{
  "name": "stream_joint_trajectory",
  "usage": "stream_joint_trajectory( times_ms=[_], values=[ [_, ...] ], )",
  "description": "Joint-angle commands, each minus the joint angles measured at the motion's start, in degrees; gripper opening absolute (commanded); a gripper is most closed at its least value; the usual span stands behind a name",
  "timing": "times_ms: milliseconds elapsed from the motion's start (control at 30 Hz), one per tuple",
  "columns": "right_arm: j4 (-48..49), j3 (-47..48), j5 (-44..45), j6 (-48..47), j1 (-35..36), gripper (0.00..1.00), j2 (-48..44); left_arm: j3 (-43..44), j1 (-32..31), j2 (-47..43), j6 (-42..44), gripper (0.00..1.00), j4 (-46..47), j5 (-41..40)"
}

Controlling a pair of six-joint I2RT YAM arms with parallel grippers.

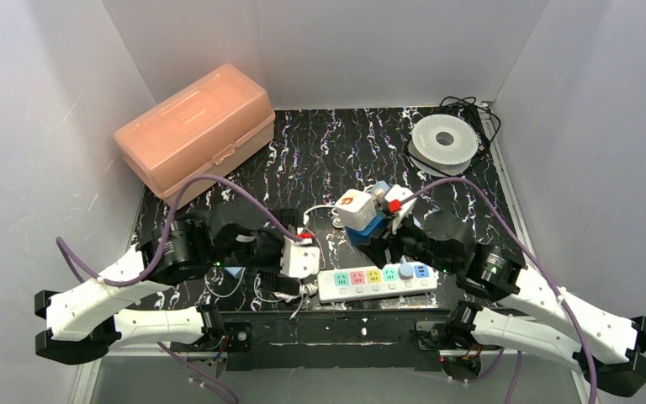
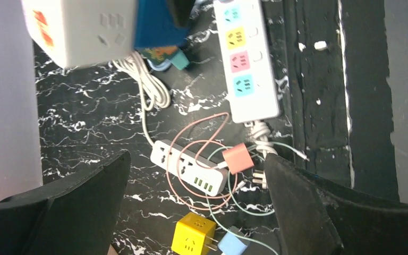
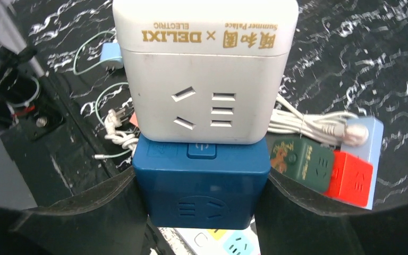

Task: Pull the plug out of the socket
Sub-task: Remove the plug from the socket.

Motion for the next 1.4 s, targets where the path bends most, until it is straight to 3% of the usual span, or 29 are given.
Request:
stream_joint_trajectory(
  times_ms=[0, 133, 400, 633, 933, 1367],
  values=[
    [-0.2, 8.8, -8.6, -11.3, 0.3, 0.01, 4.2, 5.4, 4.1, 0.9, -3.0, 0.98, -1.3, 4.0],
    [-1.5, 11.1, -9.7, -14.7, 2.3, 0.01, 6.6, 4.2, 5.0, -1.2, -2.5, 0.98, 0.1, 6.6],
    [-5.7, 16.2, -3.1, -20.1, 11.1, 0.01, 12.8, 3.0, 5.7, -1.8, -1.5, 0.98, 4.1, 6.3],
    [-5.8, 19.8, -0.3, -23.3, 15.1, 0.01, 15.1, 3.5, 5.7, -2.1, -3.9, 0.98, 4.6, 10.8],
    [-5.0, 21.6, 2.1, -26.3, 17.9, 0.01, 17.2, 3.6, 5.7, -0.7, -4.9, 0.98, 6.2, 10.1],
    [-3.2, 23.1, 3.9, -30.6, 21.2, 0.01, 18.0, 3.9, 5.7, -0.9, -5.6, 0.98, 1.7, 17.0]
  ],
)
